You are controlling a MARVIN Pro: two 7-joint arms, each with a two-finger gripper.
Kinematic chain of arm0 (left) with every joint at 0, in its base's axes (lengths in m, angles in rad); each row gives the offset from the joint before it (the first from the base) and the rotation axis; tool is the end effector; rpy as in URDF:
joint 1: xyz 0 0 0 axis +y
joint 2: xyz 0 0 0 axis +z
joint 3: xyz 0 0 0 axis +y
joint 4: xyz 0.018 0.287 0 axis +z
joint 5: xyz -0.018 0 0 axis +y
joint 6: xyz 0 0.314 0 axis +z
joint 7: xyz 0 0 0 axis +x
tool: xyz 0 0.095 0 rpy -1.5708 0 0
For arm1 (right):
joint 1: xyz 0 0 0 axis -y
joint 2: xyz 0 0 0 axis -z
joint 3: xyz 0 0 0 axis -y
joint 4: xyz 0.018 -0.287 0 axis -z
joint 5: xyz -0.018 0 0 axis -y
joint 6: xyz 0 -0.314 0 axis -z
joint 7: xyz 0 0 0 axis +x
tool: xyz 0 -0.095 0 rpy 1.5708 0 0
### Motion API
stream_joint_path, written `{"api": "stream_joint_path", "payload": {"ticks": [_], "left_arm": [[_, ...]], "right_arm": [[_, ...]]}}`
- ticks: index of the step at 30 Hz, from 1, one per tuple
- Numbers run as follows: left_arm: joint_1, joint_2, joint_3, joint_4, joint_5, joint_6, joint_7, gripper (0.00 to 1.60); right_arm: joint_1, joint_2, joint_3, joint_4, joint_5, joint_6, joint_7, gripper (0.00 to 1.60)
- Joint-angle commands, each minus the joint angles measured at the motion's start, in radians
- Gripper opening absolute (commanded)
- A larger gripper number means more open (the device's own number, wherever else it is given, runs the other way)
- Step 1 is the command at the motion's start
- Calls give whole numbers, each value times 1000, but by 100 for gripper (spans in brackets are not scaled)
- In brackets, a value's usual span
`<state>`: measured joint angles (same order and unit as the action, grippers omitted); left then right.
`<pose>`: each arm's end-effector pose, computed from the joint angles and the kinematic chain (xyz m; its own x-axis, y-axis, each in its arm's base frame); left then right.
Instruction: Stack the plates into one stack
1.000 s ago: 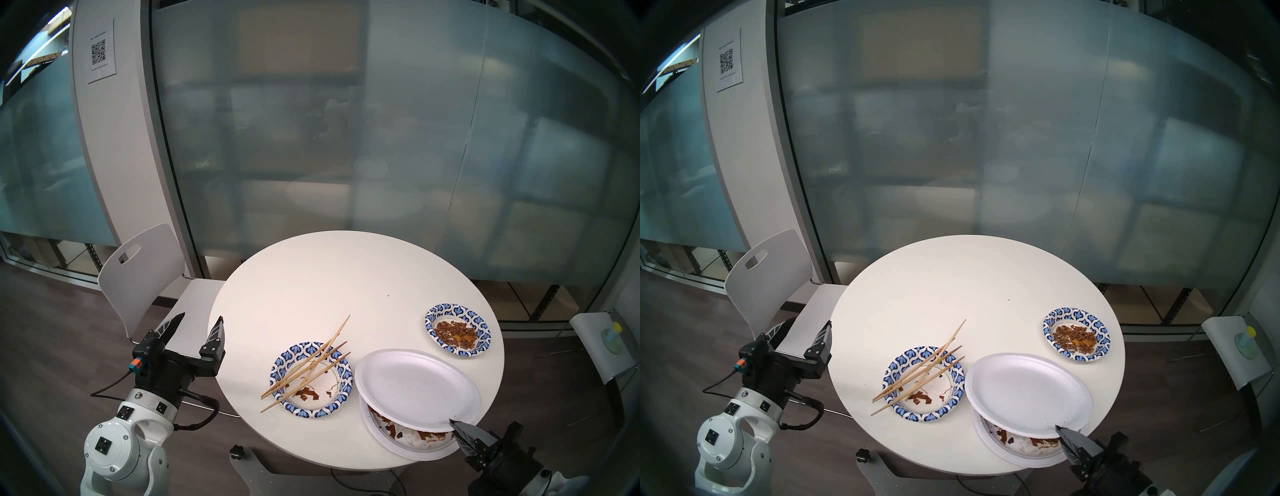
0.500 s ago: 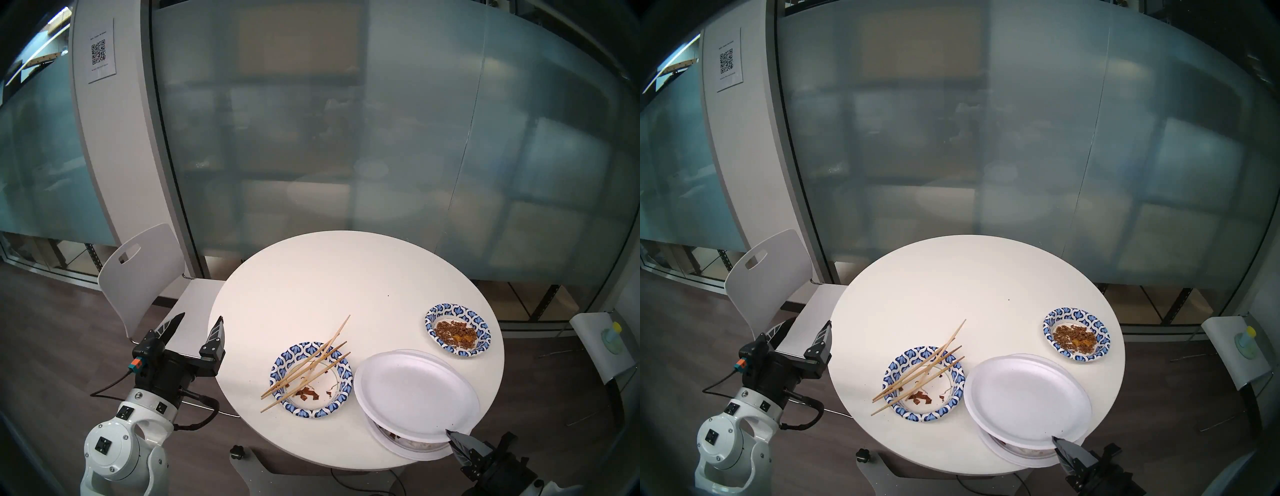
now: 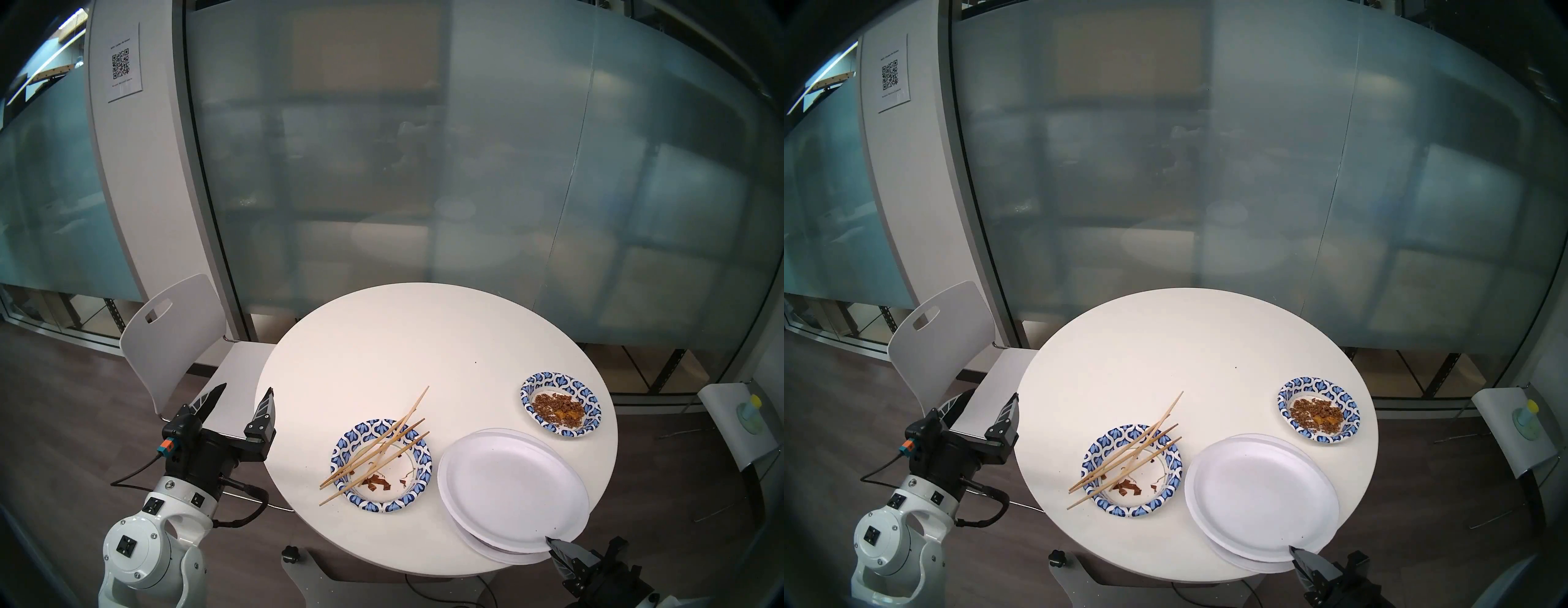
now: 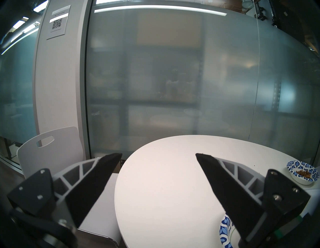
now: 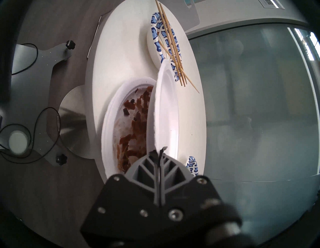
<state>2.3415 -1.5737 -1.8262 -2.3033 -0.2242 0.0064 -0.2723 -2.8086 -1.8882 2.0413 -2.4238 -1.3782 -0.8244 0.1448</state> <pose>0.2145 0.0586 -0.2439 0.0183 0.0537 0.9984 -0.0804 -0.9952 0.0550 0.0602 -0.0566 -0.2773 -0.2373 0.9604 0.1460 0.5091 -0.0050 0.8607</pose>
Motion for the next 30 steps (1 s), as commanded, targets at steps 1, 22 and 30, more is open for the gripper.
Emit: {"api": "stream_joint_path", "payload": {"ticks": [1,22,30], "left_arm": [[0,3,1,-22,3,-2,-2,160],[0,2,1,-22,3,-2,-2,160],[0,2,1,-22,3,-2,-2,160]], "right_arm": [[29,10,21,1,36,6,8,0],[75,57,-3,11,188,-12,195,0],[53,52,1,-20,247,-1,275,36]]}}
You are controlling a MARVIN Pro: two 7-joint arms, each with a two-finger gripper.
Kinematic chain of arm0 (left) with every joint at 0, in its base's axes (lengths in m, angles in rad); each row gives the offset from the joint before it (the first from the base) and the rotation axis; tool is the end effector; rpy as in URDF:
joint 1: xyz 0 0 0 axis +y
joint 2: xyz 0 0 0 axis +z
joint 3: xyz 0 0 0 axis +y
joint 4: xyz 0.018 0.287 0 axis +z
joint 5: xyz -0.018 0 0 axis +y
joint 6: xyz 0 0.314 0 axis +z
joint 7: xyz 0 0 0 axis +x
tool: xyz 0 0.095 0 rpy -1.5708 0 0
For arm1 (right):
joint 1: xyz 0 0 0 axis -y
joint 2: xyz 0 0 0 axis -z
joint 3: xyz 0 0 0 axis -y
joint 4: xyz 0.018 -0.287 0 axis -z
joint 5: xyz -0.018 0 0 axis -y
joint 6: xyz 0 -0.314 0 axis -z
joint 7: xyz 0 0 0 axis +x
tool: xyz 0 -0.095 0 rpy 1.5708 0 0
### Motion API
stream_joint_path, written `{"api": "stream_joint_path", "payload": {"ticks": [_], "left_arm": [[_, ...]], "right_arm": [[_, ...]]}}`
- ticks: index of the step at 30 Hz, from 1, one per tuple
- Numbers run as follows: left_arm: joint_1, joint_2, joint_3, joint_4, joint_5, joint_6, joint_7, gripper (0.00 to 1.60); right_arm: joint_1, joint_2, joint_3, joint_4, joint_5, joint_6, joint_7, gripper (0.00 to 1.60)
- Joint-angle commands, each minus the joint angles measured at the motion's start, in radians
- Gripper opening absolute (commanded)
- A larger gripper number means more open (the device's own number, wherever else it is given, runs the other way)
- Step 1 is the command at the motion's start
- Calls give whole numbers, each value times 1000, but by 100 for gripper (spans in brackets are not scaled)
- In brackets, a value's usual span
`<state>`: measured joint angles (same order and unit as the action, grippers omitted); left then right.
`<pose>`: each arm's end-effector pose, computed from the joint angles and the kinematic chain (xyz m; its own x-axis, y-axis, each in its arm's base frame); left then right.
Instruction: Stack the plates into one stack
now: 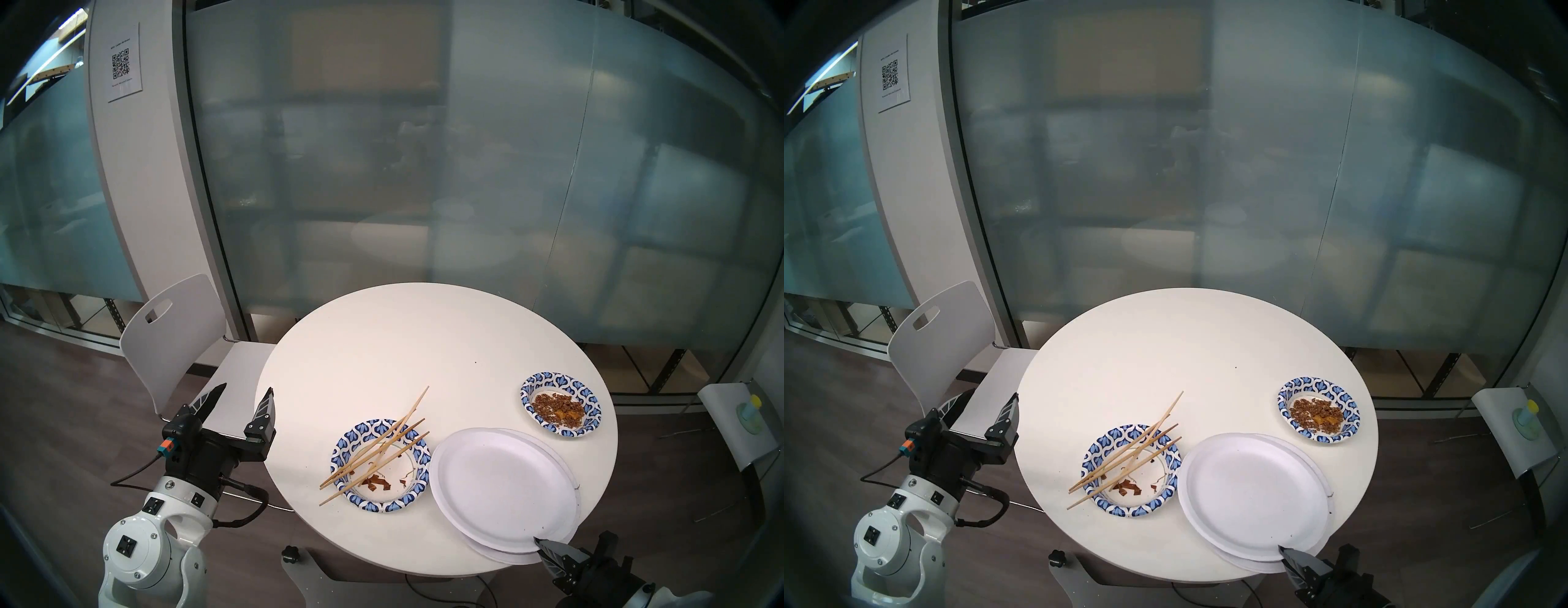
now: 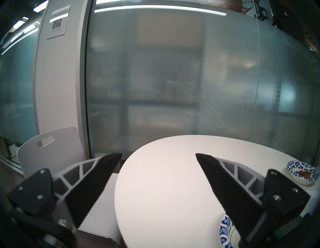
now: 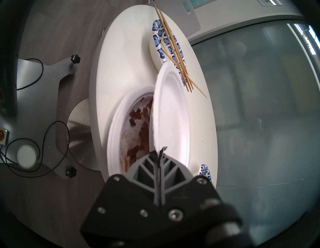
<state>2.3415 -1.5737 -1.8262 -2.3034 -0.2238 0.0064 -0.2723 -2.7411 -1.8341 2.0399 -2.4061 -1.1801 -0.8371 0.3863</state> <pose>0.2145 0.0586 -0.2439 0.0183 0.0533 0.9984 -0.0804 -0.9953 0.0546 0.0728 -0.0545 -0.2842 -0.2606 0.9321 0.2515 0.5738 -0.0600 0.8168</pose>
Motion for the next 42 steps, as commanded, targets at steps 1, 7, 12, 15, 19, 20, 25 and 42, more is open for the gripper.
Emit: {"api": "stream_joint_path", "payload": {"ticks": [1,7,12,15,19,20,25,42], "left_arm": [[0,2,1,-22,2,-2,-2,160],[0,3,1,-22,2,-2,-2,160],[0,3,1,-22,2,-2,-2,160],[0,3,1,-22,2,-2,-2,160],[0,3,1,-22,2,-2,-2,160],[0,3,1,-22,2,-2,-2,160],[0,3,1,-22,2,-2,-2,160],[0,3,1,-22,2,-2,-2,160]], "right_arm": [[-17,-5,3,-37,56,17,44,38],[-22,3,20,-37,77,35,85,56],[-17,11,35,-37,101,45,112,73],[-7,19,40,-37,112,50,126,74],[15,34,45,-37,110,55,137,77],[21,38,46,-34,107,56,140,73],[50,62,57,-20,88,57,154,72],[89,109,60,-11,217,94,275,124]]}}
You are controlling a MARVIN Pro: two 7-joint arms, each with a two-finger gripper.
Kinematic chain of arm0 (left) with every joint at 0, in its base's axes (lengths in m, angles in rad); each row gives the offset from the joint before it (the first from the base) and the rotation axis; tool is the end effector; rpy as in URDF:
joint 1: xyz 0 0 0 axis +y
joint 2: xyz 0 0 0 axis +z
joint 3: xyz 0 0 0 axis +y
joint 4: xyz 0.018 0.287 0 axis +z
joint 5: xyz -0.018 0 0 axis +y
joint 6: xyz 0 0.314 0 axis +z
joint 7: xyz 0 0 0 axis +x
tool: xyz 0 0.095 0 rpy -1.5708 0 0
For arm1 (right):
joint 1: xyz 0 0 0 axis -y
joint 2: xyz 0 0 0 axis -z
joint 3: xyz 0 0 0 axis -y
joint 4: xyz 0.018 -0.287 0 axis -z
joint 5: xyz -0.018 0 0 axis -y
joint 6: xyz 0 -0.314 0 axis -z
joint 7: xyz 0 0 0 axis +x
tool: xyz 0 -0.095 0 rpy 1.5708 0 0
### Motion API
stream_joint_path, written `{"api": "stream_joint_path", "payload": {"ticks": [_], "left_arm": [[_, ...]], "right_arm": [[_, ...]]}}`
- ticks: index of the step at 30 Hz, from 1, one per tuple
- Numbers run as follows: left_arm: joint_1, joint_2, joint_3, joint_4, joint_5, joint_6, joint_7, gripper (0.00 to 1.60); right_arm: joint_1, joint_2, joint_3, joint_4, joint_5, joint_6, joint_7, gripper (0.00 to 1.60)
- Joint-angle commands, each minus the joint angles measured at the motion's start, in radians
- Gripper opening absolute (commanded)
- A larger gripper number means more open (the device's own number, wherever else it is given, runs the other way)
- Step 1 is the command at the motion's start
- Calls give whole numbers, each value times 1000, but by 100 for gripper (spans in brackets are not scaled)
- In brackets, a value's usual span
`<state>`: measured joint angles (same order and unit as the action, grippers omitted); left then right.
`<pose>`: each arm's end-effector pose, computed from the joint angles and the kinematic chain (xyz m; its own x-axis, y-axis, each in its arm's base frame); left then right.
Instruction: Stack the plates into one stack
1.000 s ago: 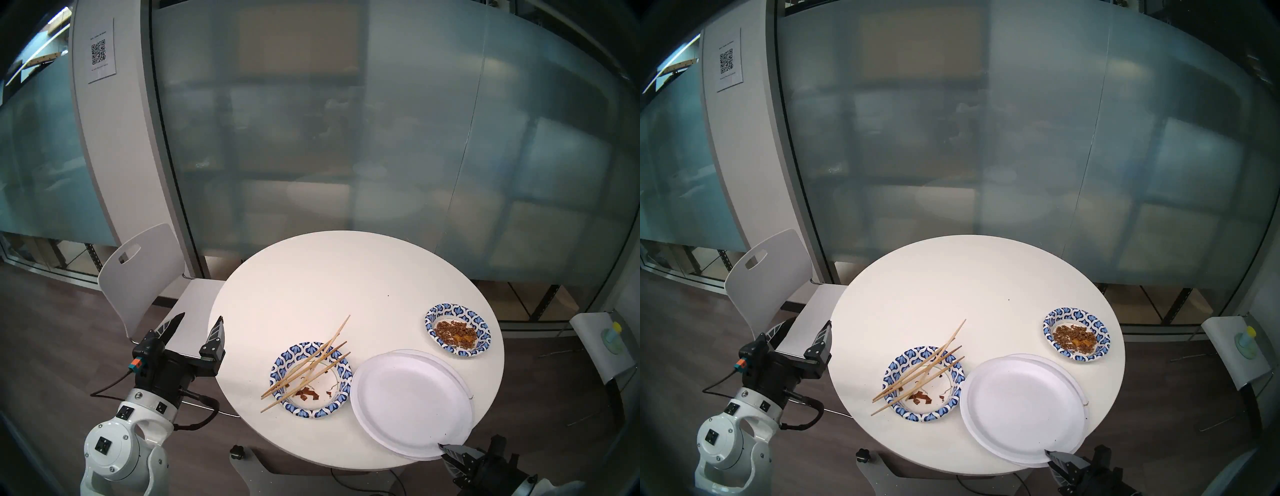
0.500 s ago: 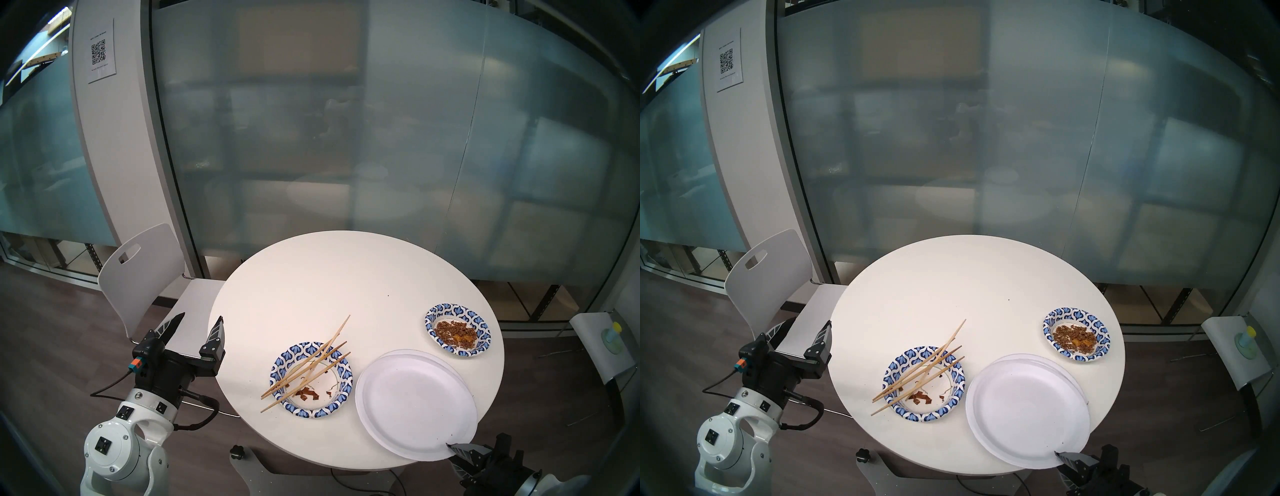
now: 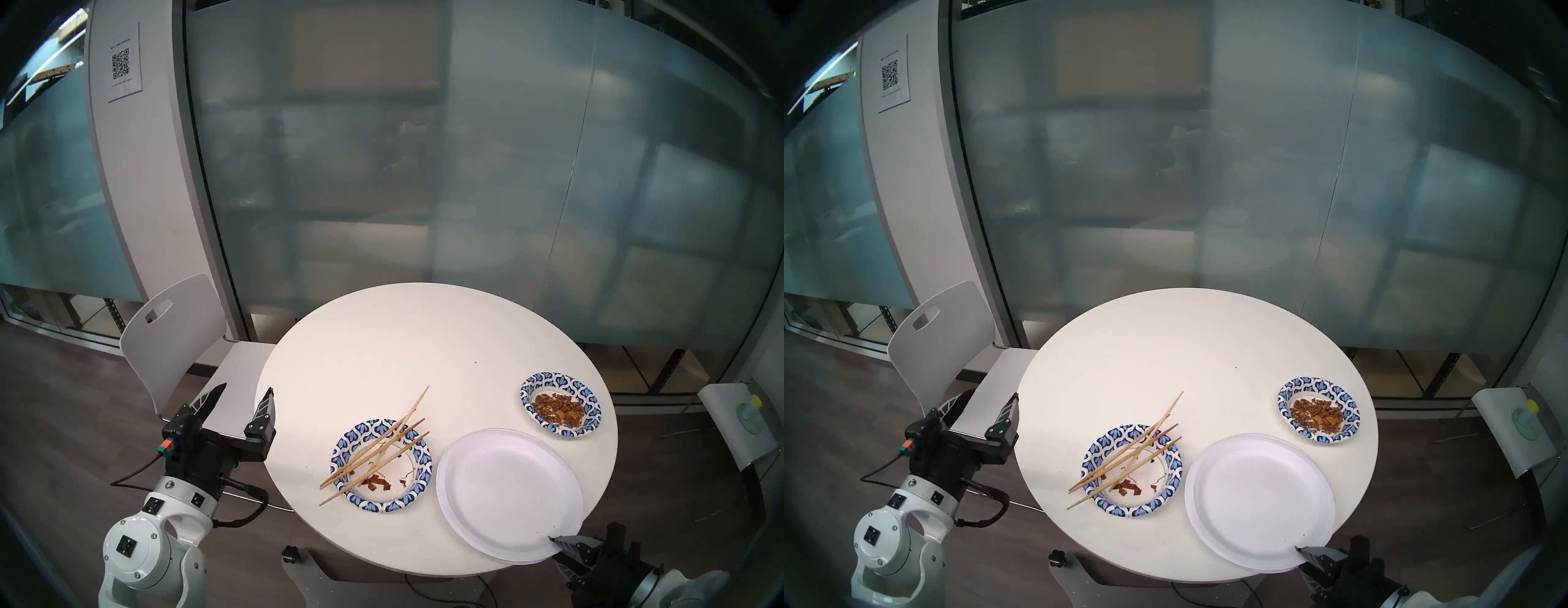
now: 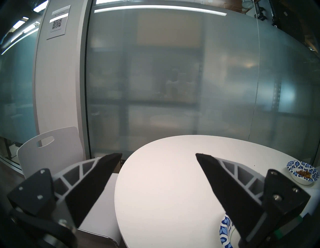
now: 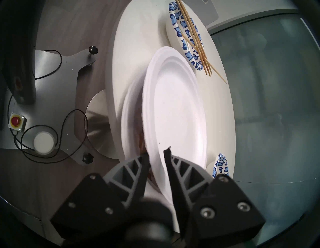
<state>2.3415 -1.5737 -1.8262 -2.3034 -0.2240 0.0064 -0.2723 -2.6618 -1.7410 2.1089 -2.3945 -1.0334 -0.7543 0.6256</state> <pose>0.2145 0.0586 -0.2439 0.0182 0.0535 0.9984 -0.0804 -0.9953 0.0548 0.0856 -0.0810 -0.2865 -0.2247 0.9452 0.2367 0.6649 -0.0288 0.7463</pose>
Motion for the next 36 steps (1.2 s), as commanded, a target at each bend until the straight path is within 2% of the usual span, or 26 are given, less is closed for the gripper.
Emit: {"api": "stream_joint_path", "payload": {"ticks": [1,6,8,16,26,36], "left_arm": [[0,3,1,-22,2,-2,-2,160],[0,3,1,-22,2,-2,-2,160],[0,3,1,-21,2,-2,-2,160],[0,3,1,-21,2,-2,-2,160],[0,3,1,-21,2,-3,-2,160],[0,3,1,-21,2,-3,-2,160]], "right_arm": [[9,18,-9,-23,84,13,42,131],[0,19,-9,-40,125,31,78,143],[-19,13,-2,-49,150,40,97,137],[-23,23,11,-49,195,63,137,142],[37,80,50,-49,233,112,205,145],[104,134,64,-49,276,147,262,154]]}}
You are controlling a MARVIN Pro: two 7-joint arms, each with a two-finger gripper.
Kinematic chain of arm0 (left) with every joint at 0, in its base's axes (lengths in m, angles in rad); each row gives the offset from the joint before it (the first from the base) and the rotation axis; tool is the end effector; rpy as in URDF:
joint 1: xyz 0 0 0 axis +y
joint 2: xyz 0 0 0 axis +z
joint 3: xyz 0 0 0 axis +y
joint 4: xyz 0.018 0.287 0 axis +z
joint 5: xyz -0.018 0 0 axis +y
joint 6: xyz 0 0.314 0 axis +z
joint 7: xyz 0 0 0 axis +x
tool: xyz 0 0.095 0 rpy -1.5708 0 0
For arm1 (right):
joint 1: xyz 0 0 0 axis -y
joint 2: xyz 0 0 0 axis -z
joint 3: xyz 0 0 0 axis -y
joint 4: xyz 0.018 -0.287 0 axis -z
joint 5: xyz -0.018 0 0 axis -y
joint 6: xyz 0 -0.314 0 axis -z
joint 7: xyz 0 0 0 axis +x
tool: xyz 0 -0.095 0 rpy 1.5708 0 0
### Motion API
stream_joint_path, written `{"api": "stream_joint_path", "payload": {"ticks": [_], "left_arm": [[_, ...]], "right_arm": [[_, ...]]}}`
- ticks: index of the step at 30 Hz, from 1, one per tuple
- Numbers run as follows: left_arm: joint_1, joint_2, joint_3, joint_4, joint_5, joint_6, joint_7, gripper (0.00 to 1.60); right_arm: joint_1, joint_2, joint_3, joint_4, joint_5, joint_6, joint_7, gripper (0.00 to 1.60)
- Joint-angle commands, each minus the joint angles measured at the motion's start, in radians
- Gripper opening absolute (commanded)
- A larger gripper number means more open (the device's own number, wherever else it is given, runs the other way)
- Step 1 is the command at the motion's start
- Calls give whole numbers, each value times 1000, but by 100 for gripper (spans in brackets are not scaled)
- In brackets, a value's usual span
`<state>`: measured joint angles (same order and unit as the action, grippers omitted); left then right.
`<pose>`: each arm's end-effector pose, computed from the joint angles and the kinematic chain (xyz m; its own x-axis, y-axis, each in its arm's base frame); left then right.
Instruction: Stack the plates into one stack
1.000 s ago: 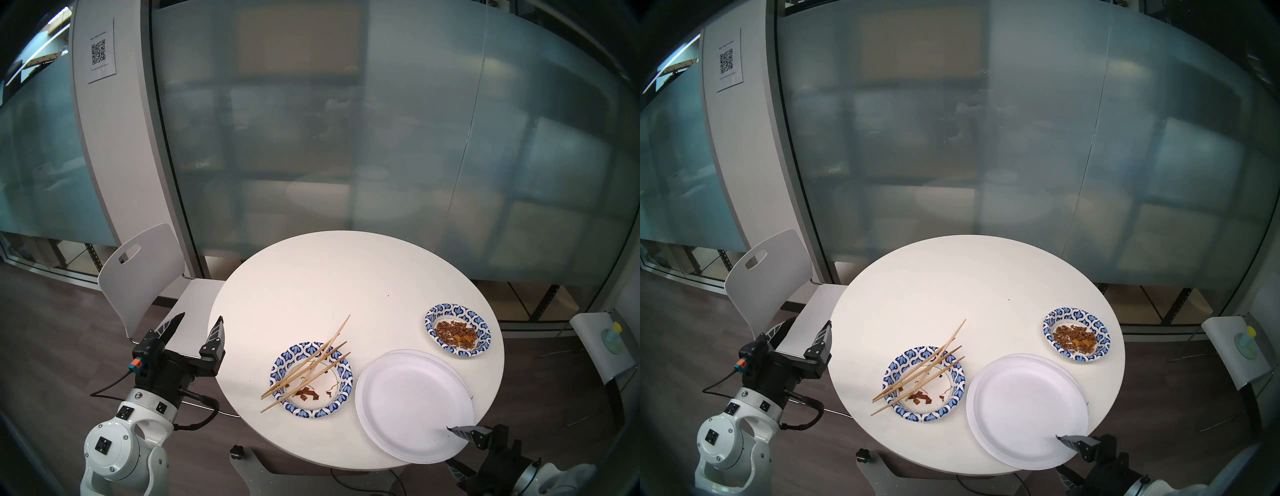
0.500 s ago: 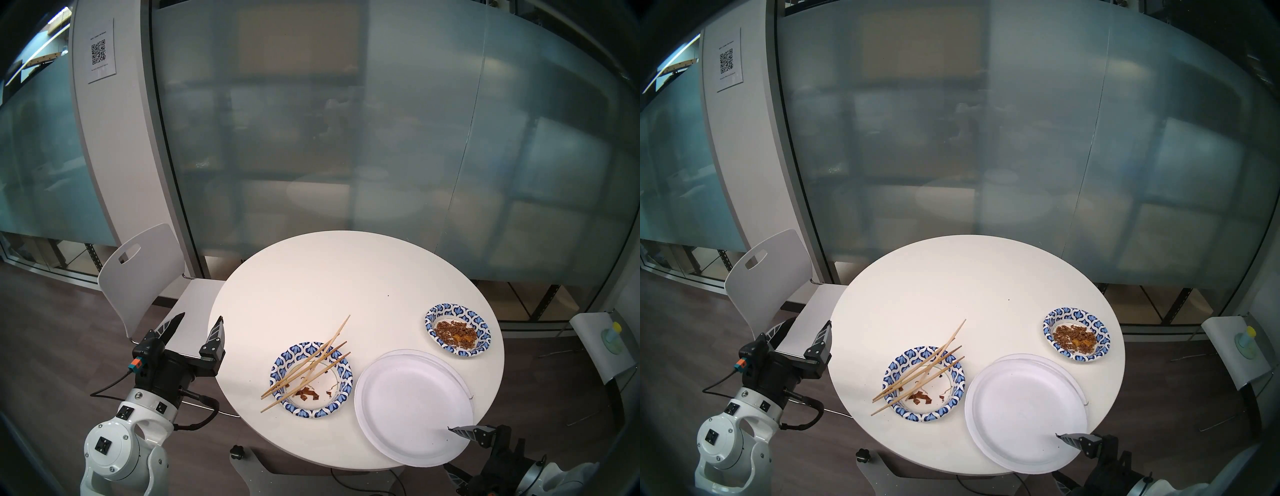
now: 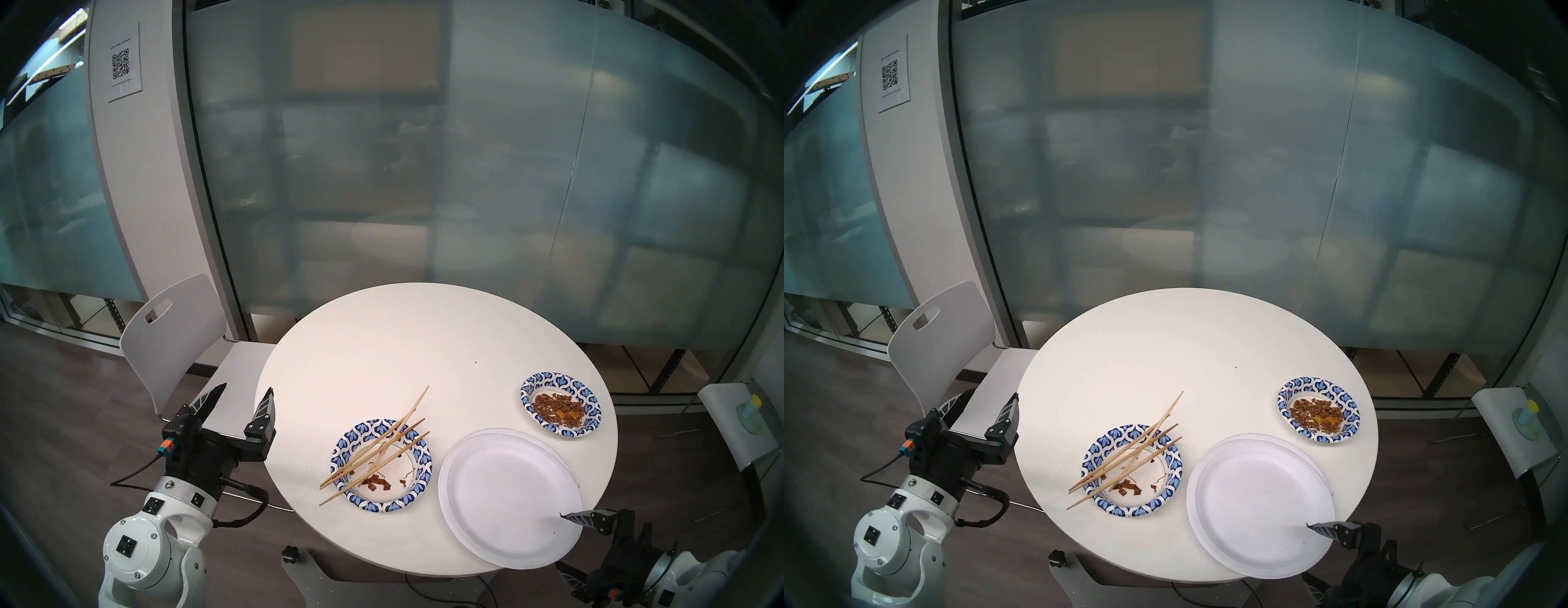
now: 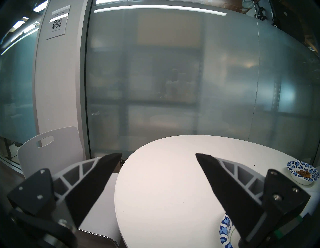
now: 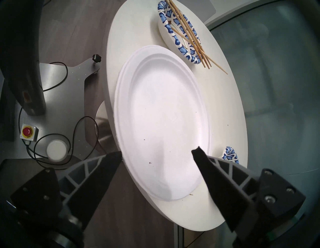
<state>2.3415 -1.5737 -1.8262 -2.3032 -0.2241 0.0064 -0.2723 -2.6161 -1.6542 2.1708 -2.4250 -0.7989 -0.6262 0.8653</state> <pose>0.2145 0.0586 -0.2440 0.0184 0.0536 0.9984 -0.0803 -0.9953 0.0549 0.0985 -0.0973 -0.2700 -0.1648 0.9398 0.2993 0.7277 -0.0890 0.6801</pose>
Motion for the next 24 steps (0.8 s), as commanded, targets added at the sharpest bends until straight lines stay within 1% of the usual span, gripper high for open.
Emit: {"api": "stream_joint_path", "payload": {"ticks": [1,8,10,14,16,21,24], "left_arm": [[0,3,1,-21,2,-2,-2,160],[0,3,1,-22,2,-2,-2,160],[0,3,1,-22,2,-2,-2,160],[0,3,1,-22,2,-2,-2,160],[0,3,1,-22,2,-2,-2,160],[0,3,1,-22,2,-2,-2,160],[0,3,1,-22,2,-2,-2,160]], "right_arm": [[66,54,2,-18,48,24,29,152],[105,83,3,8,81,58,74,156],[111,90,0,10,103,71,94,159],[84,80,6,-19,141,133,161,160],[78,80,11,-19,142,132,165,160],[67,86,46,-19,200,152,205,160],[67,93,56,-19,229,168,230,160]]}}
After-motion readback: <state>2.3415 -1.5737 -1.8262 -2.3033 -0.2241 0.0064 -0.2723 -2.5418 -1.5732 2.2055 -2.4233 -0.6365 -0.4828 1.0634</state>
